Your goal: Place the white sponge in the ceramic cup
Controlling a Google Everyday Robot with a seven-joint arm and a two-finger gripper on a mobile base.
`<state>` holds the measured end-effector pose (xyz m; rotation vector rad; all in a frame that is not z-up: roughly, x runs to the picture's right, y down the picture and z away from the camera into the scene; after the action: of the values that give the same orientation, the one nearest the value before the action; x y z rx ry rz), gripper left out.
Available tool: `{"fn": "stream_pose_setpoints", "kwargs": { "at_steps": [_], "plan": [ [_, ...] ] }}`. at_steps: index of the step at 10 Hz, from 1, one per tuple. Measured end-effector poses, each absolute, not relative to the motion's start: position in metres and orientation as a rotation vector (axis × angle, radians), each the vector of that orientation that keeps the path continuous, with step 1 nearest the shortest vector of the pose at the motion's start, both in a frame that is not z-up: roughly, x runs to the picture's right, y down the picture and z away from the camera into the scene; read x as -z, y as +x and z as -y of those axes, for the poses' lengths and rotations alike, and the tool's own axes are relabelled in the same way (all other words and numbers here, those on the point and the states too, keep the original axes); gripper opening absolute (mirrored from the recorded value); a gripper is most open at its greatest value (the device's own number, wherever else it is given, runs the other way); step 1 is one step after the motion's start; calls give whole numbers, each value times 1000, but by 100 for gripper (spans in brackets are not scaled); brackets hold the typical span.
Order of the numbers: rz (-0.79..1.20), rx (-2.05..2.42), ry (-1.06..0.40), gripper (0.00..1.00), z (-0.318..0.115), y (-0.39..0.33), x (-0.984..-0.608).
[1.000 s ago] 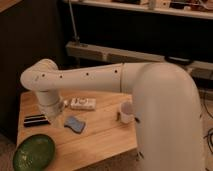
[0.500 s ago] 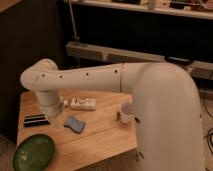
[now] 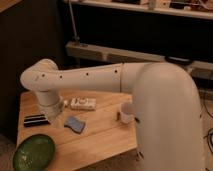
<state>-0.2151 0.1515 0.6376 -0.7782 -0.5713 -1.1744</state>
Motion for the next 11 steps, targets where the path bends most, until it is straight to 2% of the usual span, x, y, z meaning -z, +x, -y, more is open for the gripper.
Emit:
{"fn": "stream_pose_setpoints", "kwargs": {
  "at_steps": [9,11],
  "plan": [
    [566,1189,-766,5,-150,-213,-637],
    [569,1313,-641,5,-144,-201,-625]
  ]
}}
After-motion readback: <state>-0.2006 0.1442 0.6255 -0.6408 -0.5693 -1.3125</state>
